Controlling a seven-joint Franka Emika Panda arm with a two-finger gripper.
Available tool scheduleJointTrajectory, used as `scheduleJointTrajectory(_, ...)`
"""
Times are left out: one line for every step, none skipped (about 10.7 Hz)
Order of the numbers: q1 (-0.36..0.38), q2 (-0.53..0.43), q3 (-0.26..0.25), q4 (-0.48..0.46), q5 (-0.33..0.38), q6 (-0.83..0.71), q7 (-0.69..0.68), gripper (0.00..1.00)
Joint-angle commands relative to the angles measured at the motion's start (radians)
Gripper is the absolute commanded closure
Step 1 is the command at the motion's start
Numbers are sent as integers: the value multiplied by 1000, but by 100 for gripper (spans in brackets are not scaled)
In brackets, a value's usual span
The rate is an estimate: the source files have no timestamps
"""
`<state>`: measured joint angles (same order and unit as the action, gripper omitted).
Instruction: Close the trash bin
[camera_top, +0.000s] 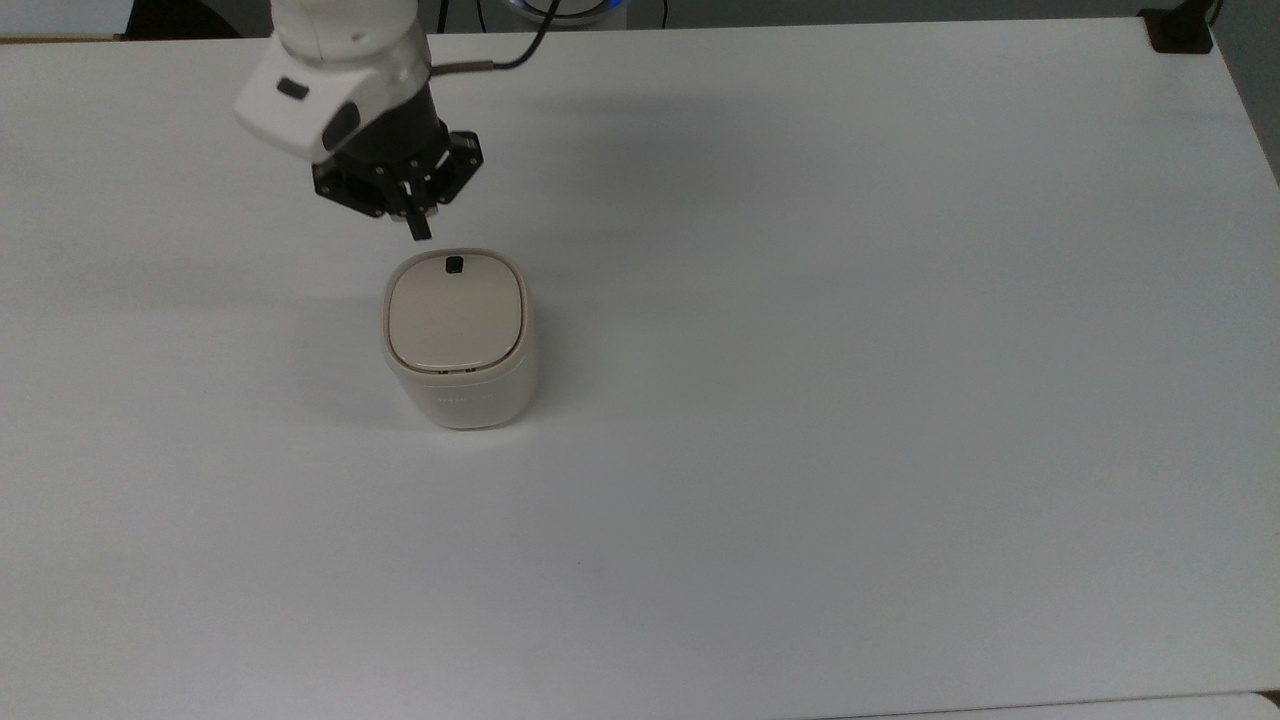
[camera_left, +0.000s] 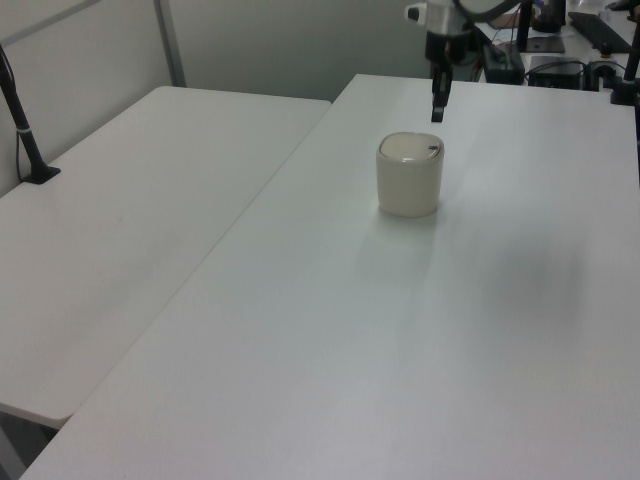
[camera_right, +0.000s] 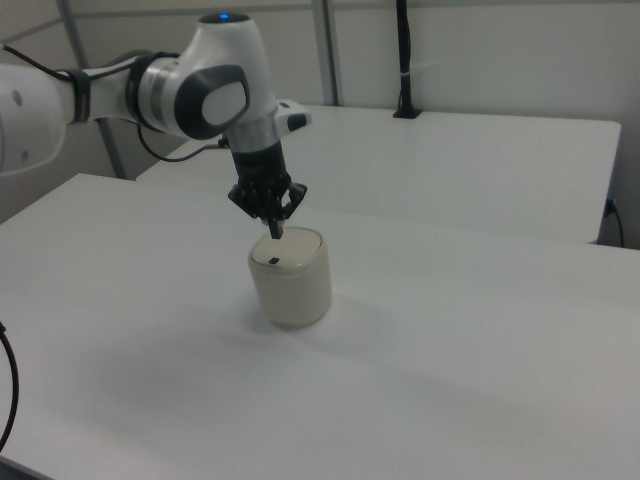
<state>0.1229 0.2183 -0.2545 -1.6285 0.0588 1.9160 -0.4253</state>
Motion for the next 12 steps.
scheduleJointTrajectory(14,-83,-2,-33,-72,-54,104,100)
scheduleJointTrajectory(15,-111,-2,-37,-88,-84,124,100)
scheduleJointTrajectory(15,-135,0,-37,-108,-128,144,100)
scheduleJointTrajectory(26,-158,1,-37,-126,-173,169,100)
scheduleJointTrajectory(34,-178,1,-37,-140,-213,187,100)
scheduleJointTrajectory(37,-201,4,-37,-152,-244,207,100)
scheduleJointTrajectory(37,-218,12,-37,-165,-274,215,99)
scheduleJointTrajectory(37,-240,29,-37,-169,-316,224,99)
scheduleJointTrajectory(37,-270,44,-39,-169,-354,253,99)
scheduleJointTrajectory(37,-293,49,-39,-168,-371,281,98)
scheduleJointTrajectory(35,-313,49,-39,-163,-390,295,89)
scheduleJointTrajectory(35,-323,49,-37,-160,-423,292,64)
